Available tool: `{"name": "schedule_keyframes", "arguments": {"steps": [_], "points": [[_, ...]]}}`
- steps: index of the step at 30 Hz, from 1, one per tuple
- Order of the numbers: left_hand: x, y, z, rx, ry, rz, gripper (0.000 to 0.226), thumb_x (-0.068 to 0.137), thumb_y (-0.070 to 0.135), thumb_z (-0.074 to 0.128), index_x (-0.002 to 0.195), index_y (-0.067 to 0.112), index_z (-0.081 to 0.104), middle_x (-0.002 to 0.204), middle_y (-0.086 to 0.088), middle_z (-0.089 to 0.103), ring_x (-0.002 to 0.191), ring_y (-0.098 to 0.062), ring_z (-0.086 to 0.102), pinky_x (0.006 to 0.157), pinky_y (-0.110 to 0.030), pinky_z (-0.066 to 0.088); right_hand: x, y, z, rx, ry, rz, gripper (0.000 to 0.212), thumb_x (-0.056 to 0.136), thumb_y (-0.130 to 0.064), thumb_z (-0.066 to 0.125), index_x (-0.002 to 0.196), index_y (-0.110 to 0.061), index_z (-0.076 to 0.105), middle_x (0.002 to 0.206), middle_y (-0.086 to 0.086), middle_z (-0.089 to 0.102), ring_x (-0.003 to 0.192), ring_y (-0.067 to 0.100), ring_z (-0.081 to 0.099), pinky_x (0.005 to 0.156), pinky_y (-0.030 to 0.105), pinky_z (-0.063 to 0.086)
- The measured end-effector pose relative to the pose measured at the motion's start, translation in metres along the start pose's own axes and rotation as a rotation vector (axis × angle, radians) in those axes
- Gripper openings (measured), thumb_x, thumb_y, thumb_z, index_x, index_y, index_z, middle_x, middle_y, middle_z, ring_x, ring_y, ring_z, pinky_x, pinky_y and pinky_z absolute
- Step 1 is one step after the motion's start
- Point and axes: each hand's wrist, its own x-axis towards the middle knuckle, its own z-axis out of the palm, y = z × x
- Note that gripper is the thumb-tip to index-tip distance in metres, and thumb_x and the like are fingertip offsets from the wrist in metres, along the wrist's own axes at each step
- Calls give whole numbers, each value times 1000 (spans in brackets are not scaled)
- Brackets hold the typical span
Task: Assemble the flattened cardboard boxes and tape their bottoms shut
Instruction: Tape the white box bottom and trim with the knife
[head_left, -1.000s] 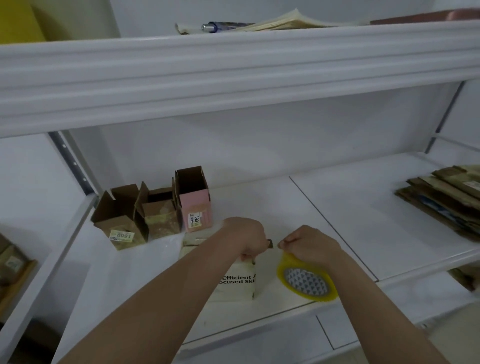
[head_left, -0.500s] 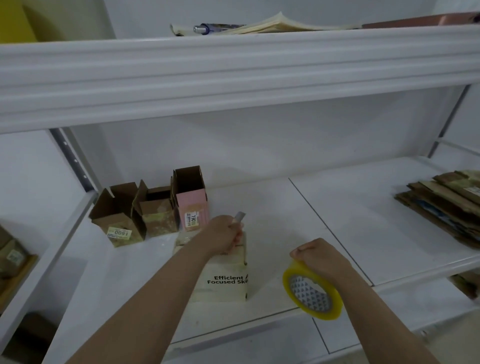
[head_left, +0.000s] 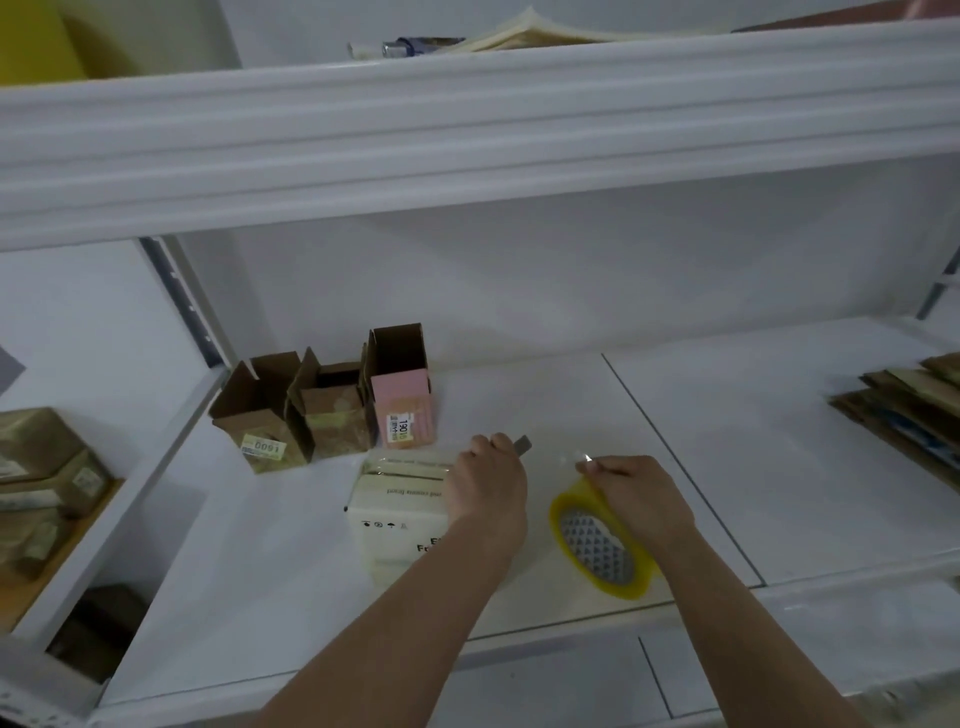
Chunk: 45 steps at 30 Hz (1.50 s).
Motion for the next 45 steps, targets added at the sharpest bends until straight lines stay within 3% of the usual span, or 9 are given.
{"name": "schedule_keyframes", "arguments": {"steps": [11,19,24,26,30,32,35,39,45], "points": [[3,-16,-24,-995,78,-31,54,75,64,68,109,22,65,87,15,63,85,-1,62,71,-19,46,-4,-11,-21,181,-38,-145,23,91,-42,61,74,-54,72,101,-10,74,99,13,66,99,44,49],[7,11,-15,-989,-8,33,28,76,45,77,72,18,71,71,4,72,72,-10,68,71,-33,55,-3,-8,-22,235,-131,-158,22,89,-38,62,79,-55,72,105,-14,73,104,11,65,100,43,49],[2,11,-26,-868,151,38,19,82,39,72,76,22,65,75,7,69,74,-11,64,67,-30,52,-4,-10,-25,398,-244,-96,29,91,-33,66,119,-31,66,112,2,70,97,17,68,89,38,55],[-4,12,-28,-773,239,61,18,85,39,67,80,22,63,78,6,68,75,-14,63,64,-28,48,-5,-18,-26,387,-242,-123,13,90,-31,68,103,-30,70,97,6,72,78,16,70,70,33,58],[-14,9,-20,-620,409,121,26,94,42,56,111,24,65,97,3,72,88,-22,67,69,-31,49,4,-23,-23,279,-106,-188,7,88,-23,71,81,-20,68,92,6,70,86,24,66,82,37,53],[-15,-2,-16,-520,355,72,58,96,51,47,147,26,36,110,0,69,94,-24,67,69,-32,49,11,-16,-24,260,-17,-147,10,87,-24,71,78,-23,66,93,-1,67,84,21,64,84,39,51],[-16,-23,-11,-373,205,-126,90,91,66,41,154,17,1,118,-5,64,91,-24,67,62,-30,45,19,1,-25,160,112,-89,12,86,-30,70,76,-27,64,93,-6,65,83,19,62,84,42,53],[-21,-28,3,-127,29,-95,69,93,58,46,141,12,30,150,-6,34,101,-28,64,67,-33,44,20,-8,-8,130,100,-76,15,85,-39,69,76,-29,64,87,-8,64,82,20,62,82,42,53],[-21,-77,-8,-164,12,340,46,92,40,53,135,26,47,134,11,52,112,-23,59,84,-34,51,15,-27,19,120,58,-93,14,85,-41,69,76,-31,64,91,-11,64,86,18,62,86,43,52]]}}
